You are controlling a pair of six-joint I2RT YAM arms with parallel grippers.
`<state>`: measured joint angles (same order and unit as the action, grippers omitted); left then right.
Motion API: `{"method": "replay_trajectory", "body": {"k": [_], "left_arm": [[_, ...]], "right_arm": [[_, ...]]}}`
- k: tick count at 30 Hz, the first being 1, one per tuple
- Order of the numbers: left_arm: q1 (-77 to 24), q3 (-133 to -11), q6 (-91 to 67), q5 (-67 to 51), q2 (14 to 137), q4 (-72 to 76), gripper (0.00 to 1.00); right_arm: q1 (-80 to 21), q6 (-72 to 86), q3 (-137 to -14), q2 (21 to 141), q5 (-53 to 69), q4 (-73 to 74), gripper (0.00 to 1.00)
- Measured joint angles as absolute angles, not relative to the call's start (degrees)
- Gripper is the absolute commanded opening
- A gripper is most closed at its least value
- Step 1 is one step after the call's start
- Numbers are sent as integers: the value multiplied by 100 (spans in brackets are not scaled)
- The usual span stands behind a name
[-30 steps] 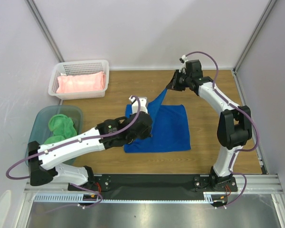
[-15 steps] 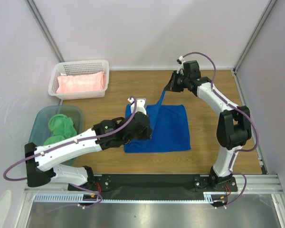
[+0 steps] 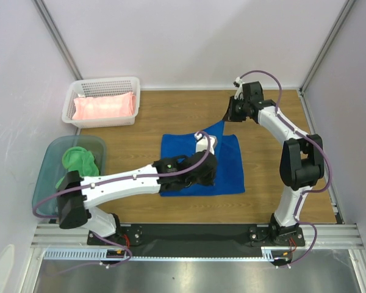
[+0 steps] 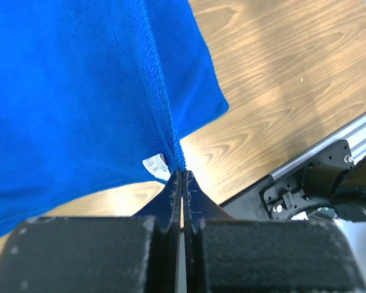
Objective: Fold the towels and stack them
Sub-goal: Fold the towel
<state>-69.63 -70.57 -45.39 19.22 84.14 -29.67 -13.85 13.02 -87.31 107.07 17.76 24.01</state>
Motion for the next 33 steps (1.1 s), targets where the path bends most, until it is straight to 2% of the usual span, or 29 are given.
{"method": "replay_trajectory", "body": {"k": [19,33], "left_arm": [[-7188,-7736,-4191,1369,9883,-2602,0],[-7203,-8014,-4202,1719,9786,-3074,0]], "right_arm": [[-1118,740,-7992,10814,1081,2366,0],[-1031,860,-7942,10412,1109,2344,0]]}}
